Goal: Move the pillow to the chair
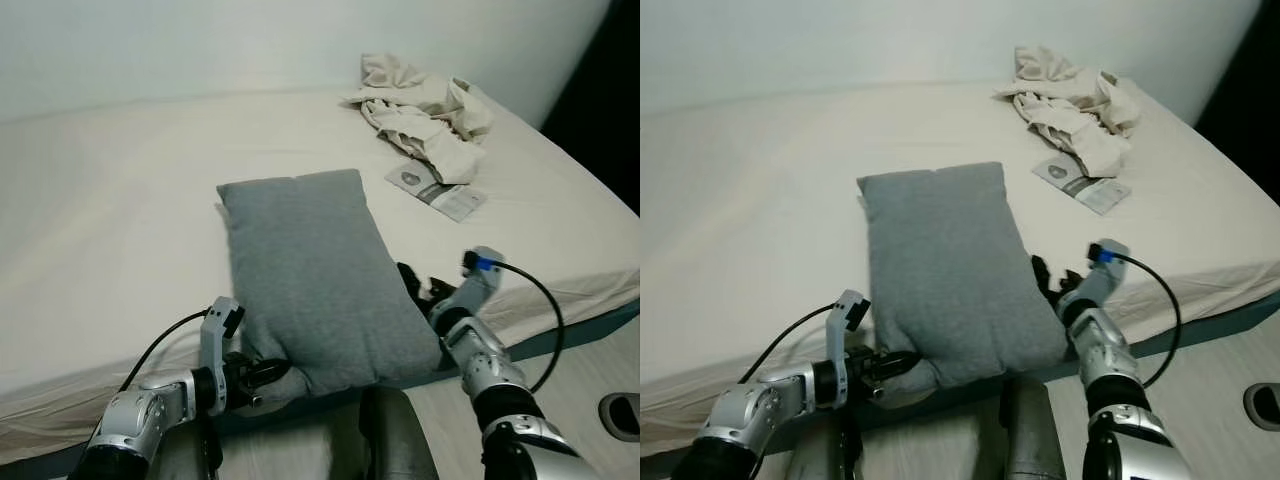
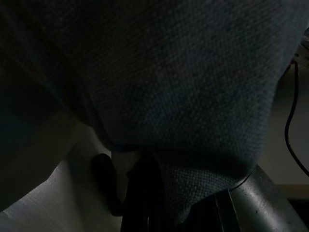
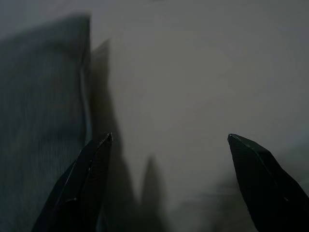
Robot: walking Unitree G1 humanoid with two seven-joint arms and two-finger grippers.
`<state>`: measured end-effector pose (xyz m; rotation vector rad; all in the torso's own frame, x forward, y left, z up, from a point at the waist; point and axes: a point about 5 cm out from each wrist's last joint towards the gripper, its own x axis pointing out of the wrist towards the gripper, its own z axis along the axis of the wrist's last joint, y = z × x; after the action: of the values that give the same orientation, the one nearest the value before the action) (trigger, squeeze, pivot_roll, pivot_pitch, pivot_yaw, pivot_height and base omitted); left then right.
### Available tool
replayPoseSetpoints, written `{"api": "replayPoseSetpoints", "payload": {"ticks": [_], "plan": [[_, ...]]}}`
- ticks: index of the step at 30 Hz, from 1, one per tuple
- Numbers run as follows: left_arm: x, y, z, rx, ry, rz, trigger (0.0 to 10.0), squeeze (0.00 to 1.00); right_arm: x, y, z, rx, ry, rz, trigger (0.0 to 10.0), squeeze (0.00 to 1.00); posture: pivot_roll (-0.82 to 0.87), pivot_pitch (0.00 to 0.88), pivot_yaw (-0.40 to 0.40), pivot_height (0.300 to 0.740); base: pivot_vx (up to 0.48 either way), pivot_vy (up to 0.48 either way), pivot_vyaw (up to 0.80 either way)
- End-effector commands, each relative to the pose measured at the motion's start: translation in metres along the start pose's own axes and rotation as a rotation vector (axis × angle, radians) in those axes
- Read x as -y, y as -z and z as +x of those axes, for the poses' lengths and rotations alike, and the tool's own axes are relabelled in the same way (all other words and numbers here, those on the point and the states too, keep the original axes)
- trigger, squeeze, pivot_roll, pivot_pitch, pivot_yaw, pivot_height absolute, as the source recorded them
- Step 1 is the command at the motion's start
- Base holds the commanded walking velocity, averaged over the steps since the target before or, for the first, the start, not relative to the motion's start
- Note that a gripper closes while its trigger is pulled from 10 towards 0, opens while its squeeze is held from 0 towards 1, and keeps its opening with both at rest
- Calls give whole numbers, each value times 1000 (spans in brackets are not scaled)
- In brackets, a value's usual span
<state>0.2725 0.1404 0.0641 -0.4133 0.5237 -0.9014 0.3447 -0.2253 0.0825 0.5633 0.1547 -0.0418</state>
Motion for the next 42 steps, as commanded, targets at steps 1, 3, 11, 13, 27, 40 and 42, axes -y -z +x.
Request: {"api": "replayPoseSetpoints", "payload": {"ticks": [1,3,11,13,27,40,42], "plan": [[4,-2,4,4,18,11,0,0,11,-4,-4,22,37,87,10000,86,-76,179,-55,547,0,0,0],[5,-2,5,1,20,11,0,0,13,-7,-4,22,28,123,10000,275,-76,178,-52,547,0,0,0],[6,-3,7,-8,35,15,0,0,0,-1,-2,-98,-163,185,10000,1000,-74,173,-44,547,0,0,0],[7,-3,7,-11,39,16,0,0,-12,7,-1,-157,-252,183,10000,1000,-71,171,-41,547,0,0,0],[6,-3,8,-20,47,25,0,0,-44,68,-6,-482,-350,106,10000,1000,-52,155,-45,547,0,0,0],[7,-11,13,4,49,41,0,0,-119,70,-2,-463,-737,42,3098,0,-51,142,-46,547,0,0,0],[8,-12,14,7,50,42,0,0,-123,67,-2,-443,-755,57,3098,0,-50,139,-47,547,0,0,0]]}}
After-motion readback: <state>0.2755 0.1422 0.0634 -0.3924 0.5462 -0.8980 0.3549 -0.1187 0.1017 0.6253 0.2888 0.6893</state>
